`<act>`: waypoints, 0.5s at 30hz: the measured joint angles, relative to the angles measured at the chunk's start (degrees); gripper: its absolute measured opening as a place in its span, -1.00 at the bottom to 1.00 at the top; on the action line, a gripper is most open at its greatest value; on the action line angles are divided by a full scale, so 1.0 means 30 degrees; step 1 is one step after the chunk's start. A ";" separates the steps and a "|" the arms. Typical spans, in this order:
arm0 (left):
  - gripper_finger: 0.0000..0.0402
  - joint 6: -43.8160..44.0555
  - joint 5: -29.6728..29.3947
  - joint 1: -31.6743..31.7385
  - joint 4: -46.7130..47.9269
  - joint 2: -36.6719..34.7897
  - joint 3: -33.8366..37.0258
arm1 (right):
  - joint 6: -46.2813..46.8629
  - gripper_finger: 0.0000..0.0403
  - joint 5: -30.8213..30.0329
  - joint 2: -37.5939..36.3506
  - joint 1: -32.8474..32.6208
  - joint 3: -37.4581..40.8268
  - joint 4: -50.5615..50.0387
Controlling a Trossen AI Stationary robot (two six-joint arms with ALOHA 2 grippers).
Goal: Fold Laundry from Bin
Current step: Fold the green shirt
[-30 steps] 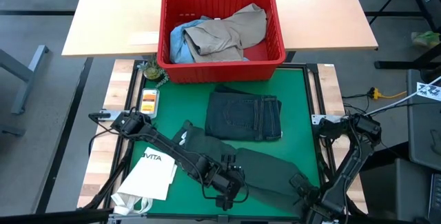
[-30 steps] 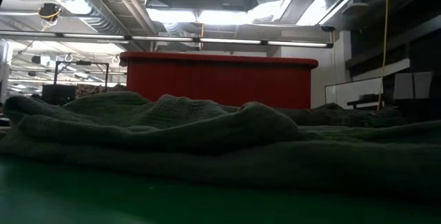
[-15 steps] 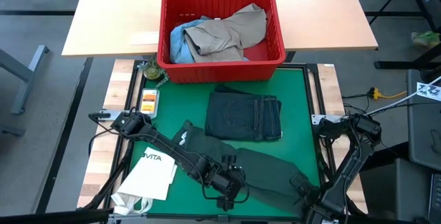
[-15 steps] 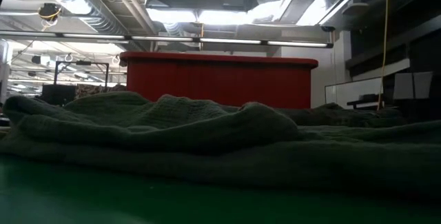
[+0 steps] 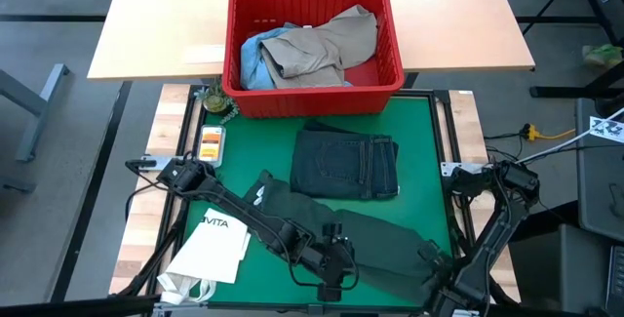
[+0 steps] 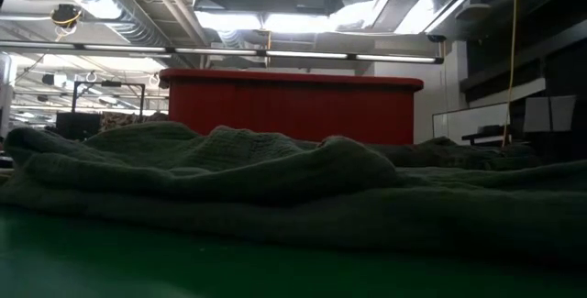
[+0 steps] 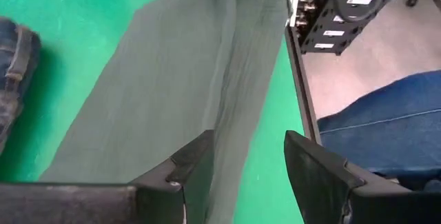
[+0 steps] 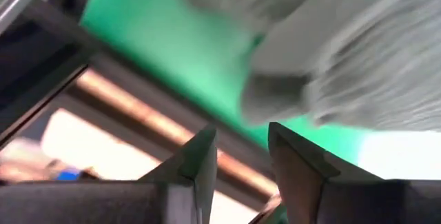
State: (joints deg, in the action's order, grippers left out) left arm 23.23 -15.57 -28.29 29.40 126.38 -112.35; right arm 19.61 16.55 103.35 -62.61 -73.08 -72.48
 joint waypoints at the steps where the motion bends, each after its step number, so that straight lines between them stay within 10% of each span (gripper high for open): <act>1: -0.15 -0.0238 -0.0011 -0.0008 -0.0329 0.0119 0.0016 | -0.0020 -0.35 0.0679 0.0000 0.0000 0.0000 -0.0172; 15: -0.16 -0.3174 -0.0112 0.0021 -0.7290 0.3309 0.0013 | -0.0267 -0.35 -0.1148 0.0000 0.0000 0.0000 0.0252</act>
State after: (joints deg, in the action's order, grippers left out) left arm 13.71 -15.91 -28.23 7.53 136.30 -112.31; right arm 18.81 13.11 103.35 -62.61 -73.08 -71.73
